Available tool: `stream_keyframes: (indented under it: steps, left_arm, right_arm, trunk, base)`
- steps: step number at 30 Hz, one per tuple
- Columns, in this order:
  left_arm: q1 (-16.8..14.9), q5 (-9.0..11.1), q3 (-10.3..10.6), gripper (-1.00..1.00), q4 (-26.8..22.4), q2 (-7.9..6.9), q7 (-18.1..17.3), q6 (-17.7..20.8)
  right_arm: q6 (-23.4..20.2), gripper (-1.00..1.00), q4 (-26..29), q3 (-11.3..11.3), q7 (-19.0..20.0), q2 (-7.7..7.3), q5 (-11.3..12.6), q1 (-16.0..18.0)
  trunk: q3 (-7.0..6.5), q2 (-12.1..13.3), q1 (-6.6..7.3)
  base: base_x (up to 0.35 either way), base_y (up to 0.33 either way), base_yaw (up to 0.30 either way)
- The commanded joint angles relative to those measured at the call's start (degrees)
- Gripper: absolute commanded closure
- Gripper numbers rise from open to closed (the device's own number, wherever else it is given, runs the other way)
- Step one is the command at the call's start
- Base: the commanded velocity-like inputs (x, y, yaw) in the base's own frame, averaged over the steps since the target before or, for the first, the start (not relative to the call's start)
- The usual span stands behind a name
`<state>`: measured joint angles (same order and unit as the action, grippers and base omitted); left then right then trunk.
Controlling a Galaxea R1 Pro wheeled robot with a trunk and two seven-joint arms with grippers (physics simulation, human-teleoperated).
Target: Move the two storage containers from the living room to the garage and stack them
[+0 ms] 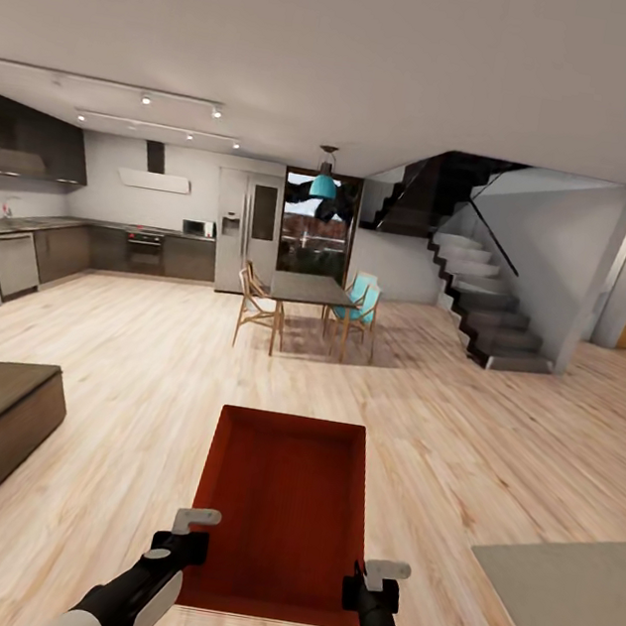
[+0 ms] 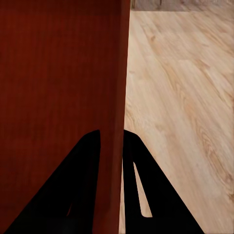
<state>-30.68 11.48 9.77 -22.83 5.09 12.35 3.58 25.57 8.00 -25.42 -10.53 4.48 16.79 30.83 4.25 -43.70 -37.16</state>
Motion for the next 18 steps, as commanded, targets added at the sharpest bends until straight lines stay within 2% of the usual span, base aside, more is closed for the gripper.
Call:
stream_keyframes:
  steps: [1, 18]
  left_arm:
    - [0.01, 0.03, 0.51, 1.0, 0.42, -0.09, 1.27, 0.38]
    - [0.01, 0.03, 0.6, 1.0, 0.33, -0.08, 1.27, 0.38]
  right_arm:
    - [0.18, 1.0, 0.44, 2.04, -0.37, 0.01, -0.27, 0.1]
    - [0.18, 1.0, 0.44, 2.04, -0.38, 0.08, 0.17, 0.1]
  trunk:
    - [0.09, -0.08, -0.05]
    - [0.09, -0.08, -0.05]
  base:
    - [0.321, 0.0, 0.0]
    - [0.322, 0.0, 0.0]
